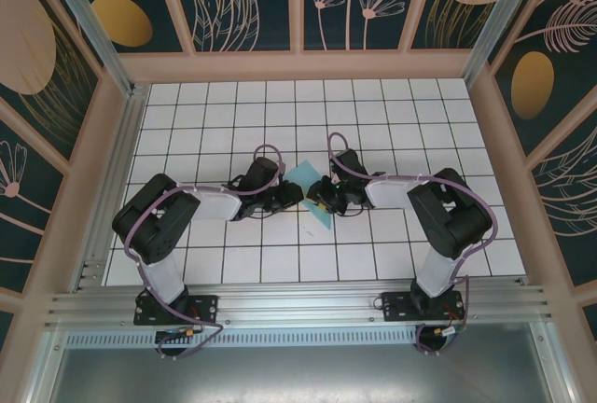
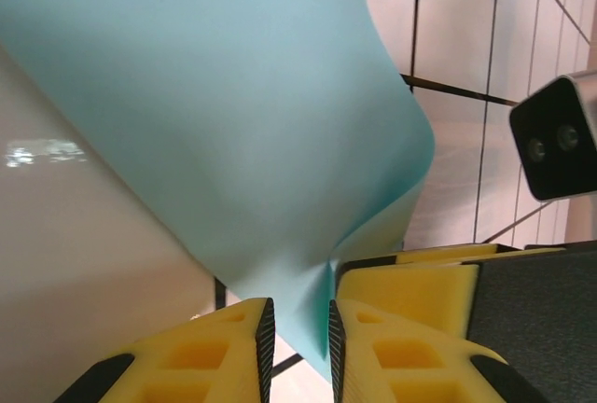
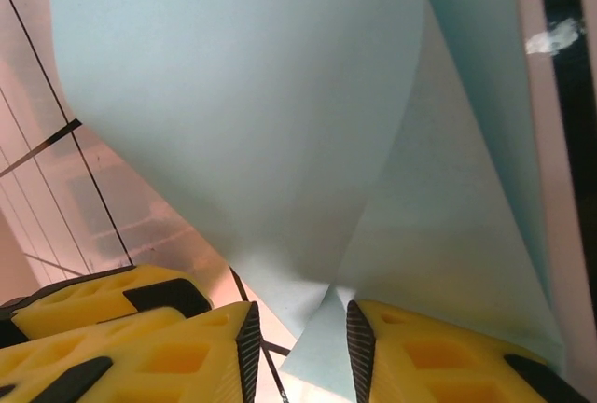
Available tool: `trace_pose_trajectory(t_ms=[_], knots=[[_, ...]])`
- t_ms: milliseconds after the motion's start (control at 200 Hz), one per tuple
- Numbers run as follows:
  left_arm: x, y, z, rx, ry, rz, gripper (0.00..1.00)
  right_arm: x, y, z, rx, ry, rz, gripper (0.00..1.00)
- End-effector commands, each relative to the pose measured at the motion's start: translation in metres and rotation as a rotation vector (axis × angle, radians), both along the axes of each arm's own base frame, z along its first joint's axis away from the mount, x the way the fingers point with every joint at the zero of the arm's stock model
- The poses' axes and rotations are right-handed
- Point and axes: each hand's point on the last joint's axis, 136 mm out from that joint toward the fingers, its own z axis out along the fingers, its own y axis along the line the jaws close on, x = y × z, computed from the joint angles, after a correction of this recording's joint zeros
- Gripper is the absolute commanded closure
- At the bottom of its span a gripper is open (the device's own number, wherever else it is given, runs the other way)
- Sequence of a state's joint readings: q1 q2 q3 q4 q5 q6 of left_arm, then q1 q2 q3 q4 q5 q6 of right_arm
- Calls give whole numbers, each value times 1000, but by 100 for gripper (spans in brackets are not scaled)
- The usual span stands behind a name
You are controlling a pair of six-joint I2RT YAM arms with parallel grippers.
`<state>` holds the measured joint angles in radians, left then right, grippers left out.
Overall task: Fold a paper plane with a square sheet of paper (pick it up from the middle)
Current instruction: Third fold the triangle at the center of the table.
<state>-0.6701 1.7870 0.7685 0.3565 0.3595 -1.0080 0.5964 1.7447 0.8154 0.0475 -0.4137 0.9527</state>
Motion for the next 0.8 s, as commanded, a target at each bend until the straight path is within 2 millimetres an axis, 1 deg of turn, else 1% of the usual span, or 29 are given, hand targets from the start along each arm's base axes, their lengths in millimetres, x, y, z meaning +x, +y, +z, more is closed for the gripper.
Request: trace_pose_trajectory(t_ms=[0,75,120,230,455,570,646,766,796], knots=[[-1,-8,16,-53,-26,-6,75,-12,-18,-23,-63,71,-33,66],[-3,-10,12,-45,-14,-14,77,-12,-19,-24,-66,74,-37,69],[-4,-10,9,-31,-6,-17,79,-12,-18,-24,-65,74,-35,74],[-5,-8,1,11,13,-19,82,-13,-20,-25,-68,75,-34,81],[-12,-17,-10,42,52,-70,80,-13,-19,-24,-65,70,-29,83],[-12,-17,-16,68,66,-75,78,-13,-20,-26,-69,73,-30,85],[-11,-19,-16,66,67,-83,77,-13,-20,-26,-69,72,-29,85],[-13,-20,-18,69,78,-89,78,-14,-20,-26,-69,75,-31,85],[-14,-20,-18,69,81,-93,80,-14,-20,-27,-70,75,-31,86]])
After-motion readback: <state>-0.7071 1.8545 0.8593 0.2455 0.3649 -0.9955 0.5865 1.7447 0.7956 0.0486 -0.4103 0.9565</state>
